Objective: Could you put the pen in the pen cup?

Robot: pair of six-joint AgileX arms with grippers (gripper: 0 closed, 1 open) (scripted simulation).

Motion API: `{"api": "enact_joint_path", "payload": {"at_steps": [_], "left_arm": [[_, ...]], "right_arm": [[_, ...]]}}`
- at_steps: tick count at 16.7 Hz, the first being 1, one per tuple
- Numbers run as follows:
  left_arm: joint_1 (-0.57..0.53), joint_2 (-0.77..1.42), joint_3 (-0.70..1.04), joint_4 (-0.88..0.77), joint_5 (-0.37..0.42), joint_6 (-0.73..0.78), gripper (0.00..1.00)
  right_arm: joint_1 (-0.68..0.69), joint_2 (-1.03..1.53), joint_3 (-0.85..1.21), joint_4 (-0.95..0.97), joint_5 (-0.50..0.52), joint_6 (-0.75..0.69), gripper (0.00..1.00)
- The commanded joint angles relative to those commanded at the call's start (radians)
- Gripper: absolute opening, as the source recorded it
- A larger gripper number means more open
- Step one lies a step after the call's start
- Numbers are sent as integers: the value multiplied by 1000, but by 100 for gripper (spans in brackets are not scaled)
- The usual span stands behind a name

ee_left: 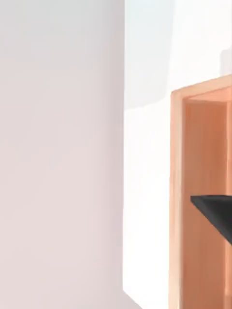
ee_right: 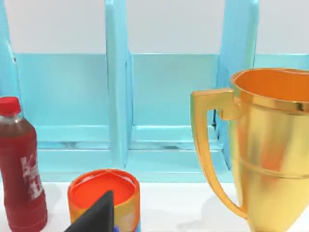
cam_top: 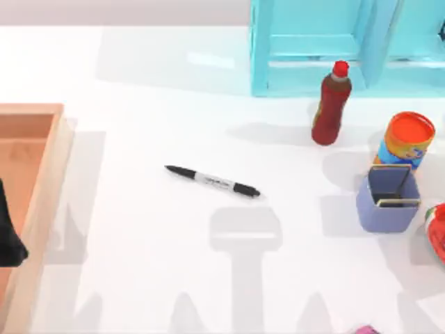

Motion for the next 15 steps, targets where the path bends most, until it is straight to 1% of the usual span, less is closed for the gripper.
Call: {"api": "enact_joint_path", "payload": {"at_steps": [4, 7, 11, 15], "left_arm": [[0, 0, 0, 0, 0, 0, 100], [0, 0, 0, 0, 0, 0, 100], [0, 0, 0, 0, 0, 0, 100], [0, 0, 0, 0, 0, 0, 100]], "right_arm": [[5, 20, 22, -8, 3, -5, 100], [30, 119, 122, -52, 15, -32, 100], [103, 358, 331, -166, 24, -96, 100], [213, 691, 604, -335, 25, -180, 100]]}}
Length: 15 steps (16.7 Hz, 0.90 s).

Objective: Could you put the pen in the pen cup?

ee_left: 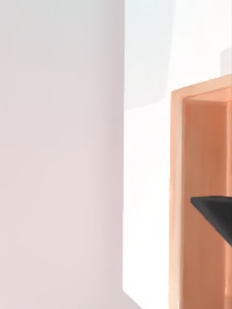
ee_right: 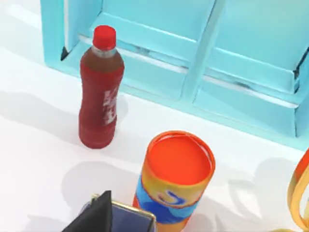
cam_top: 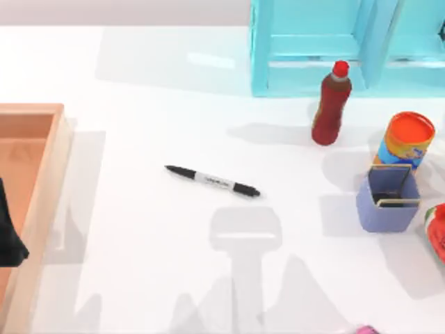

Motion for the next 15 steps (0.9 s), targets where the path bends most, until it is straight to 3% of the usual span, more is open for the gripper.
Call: {"api": "enact_joint_path", "payload": {"at_steps": [15], "left_arm": [[0, 0, 0, 0, 0, 0, 100]], "right_arm": [[460, 1333, 1223, -734, 45, -260, 100]]}}
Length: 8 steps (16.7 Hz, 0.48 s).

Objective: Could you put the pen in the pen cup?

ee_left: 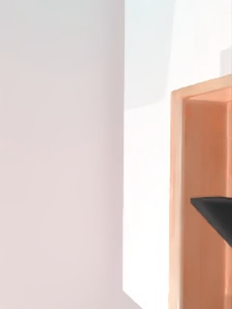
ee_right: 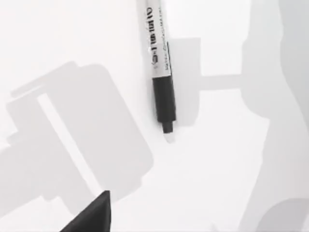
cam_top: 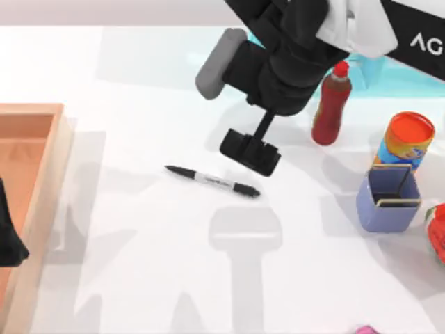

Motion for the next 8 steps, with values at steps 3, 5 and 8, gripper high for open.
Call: {"api": "enact_joint_path", "payload": {"at_steps": [3, 5, 8], "left_arm": [[0, 0, 0, 0, 0, 0, 100], [0, 0, 0, 0, 0, 0, 100], [0, 0, 0, 0, 0, 0, 100]], "right_arm": [[47, 184, 203, -111, 27, -7, 100], [67, 286, 324, -174, 49, -6, 100], [89, 409, 476, -252, 79, -1, 100]]}}
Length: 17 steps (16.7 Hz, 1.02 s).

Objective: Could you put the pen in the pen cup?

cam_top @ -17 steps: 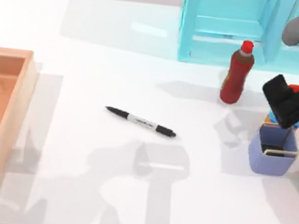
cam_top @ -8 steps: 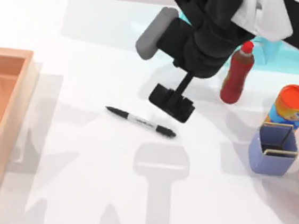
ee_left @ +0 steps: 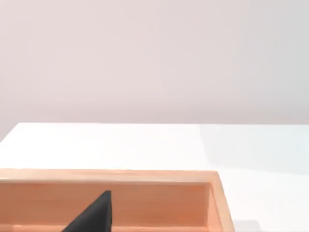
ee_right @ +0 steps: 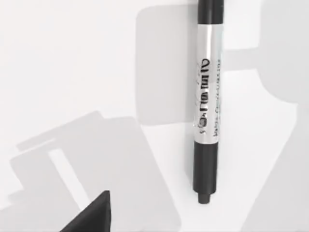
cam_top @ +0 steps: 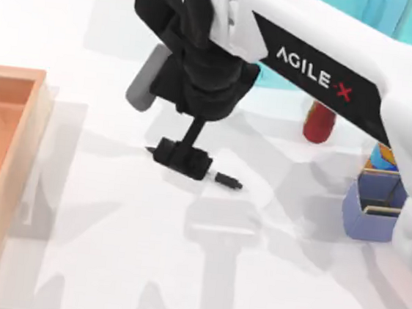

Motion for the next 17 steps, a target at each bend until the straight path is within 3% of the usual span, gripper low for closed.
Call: {"api": "enact_joint_path", "payload": {"at_steps": [6, 13, 17], "left_arm": [[0, 0, 0, 0, 0, 0, 100], [0, 0, 0, 0, 0, 0, 100], [0, 0, 0, 0, 0, 0, 100]], "right_arm": [[15, 130, 163, -82, 33, 11, 100], [10, 131, 161, -79, 33, 10, 100], [1, 152, 68, 34, 33, -3, 100]]}}
